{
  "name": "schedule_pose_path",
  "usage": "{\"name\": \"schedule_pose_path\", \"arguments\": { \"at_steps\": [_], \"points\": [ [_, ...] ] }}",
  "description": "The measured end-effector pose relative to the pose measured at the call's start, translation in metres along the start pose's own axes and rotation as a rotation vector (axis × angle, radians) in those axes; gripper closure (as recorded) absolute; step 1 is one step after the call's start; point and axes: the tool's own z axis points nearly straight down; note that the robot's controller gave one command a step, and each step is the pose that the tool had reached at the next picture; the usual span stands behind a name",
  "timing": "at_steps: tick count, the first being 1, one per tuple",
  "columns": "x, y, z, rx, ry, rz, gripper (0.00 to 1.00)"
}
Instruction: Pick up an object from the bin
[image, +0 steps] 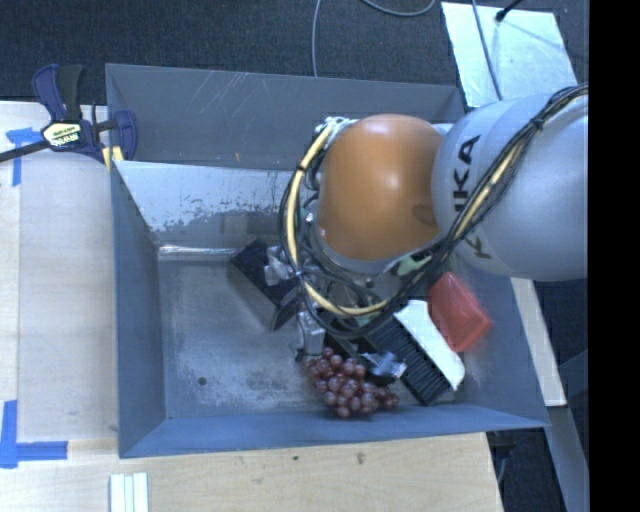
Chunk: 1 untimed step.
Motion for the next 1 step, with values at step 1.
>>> {"name": "schedule_pose_path", "arguments": {
  "at_steps": [1],
  "points": [
    [-0.0009, -0.0525, 0.0137, 0.008, -0.012, -0.019, 0.00]
  ]
}}
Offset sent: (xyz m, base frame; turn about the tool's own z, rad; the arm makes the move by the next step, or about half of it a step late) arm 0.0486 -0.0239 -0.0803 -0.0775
